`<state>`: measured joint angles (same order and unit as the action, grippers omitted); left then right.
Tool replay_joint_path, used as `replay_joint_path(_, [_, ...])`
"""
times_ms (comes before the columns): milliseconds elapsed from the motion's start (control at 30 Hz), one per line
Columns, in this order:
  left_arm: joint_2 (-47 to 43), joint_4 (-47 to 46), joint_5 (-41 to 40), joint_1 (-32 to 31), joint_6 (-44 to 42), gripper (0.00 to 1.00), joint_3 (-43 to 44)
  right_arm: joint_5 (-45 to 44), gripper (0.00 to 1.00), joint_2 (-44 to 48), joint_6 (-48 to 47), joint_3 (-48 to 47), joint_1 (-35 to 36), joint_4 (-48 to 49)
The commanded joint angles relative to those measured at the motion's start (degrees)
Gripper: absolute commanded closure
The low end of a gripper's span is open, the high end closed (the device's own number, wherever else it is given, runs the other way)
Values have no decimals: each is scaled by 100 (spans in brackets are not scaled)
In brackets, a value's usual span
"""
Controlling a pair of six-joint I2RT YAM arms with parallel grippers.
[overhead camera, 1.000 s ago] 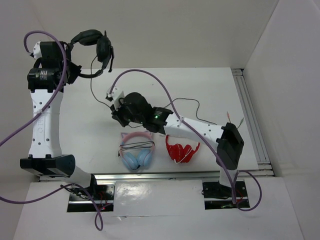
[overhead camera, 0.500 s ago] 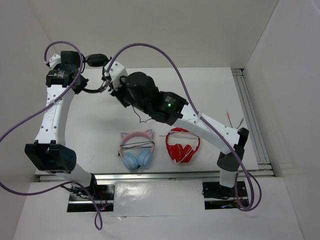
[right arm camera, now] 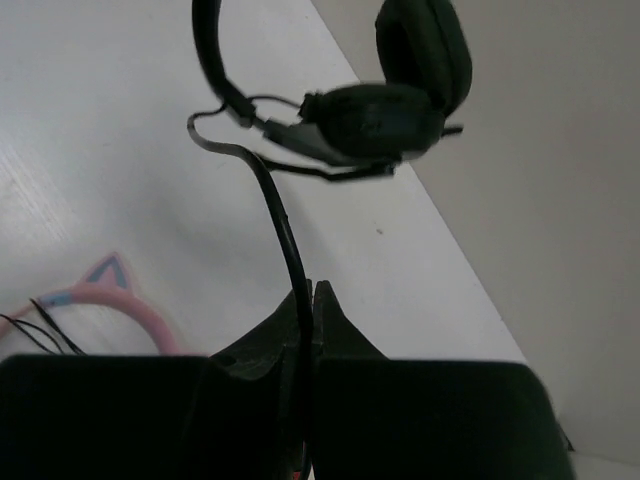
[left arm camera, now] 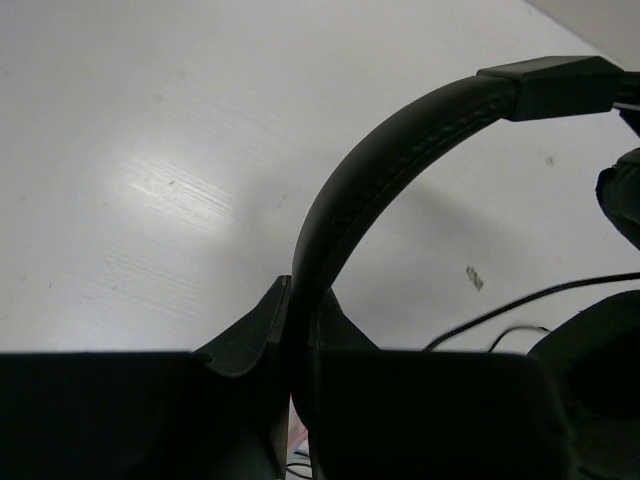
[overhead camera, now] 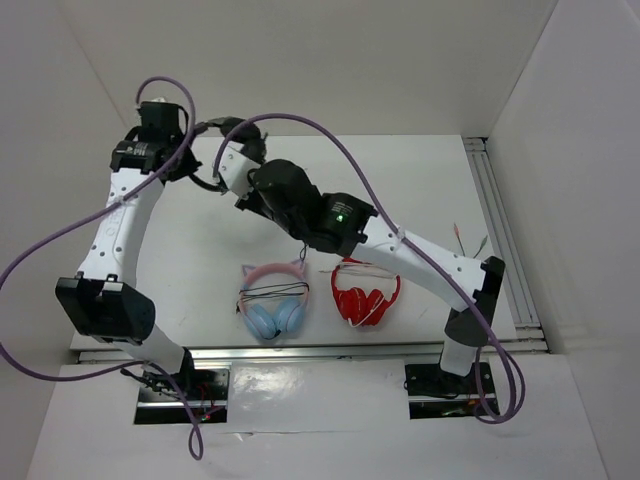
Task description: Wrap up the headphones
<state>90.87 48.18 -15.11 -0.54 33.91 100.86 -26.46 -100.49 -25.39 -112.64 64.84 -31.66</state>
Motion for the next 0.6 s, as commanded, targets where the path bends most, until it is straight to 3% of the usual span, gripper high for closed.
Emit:
replay_joint_path(0, [-253,-581,457,-499,-1156,100,-215,-81,100,328,-590,128,-444,748])
replay_joint_path(167, [-1113,-1100,142,-1149,-1720,100,-1348,473,100,381,-774,59,-1218,1258])
replay_joint_path(367, [-1493,-1153,-194,-2142,-2213,100,-1551,975,100,73,-679,-618,-1965,1013])
replay_joint_path(467, [-1643,-1101,-18,-2502,-2362,100,-1473,1414,100,12,-433,-549,-2238,1082])
replay_joint_path(567, [-1695,-1048,797,-2793,-2495,100,-1298,1766,100,12,-239,-364,-2439,1267])
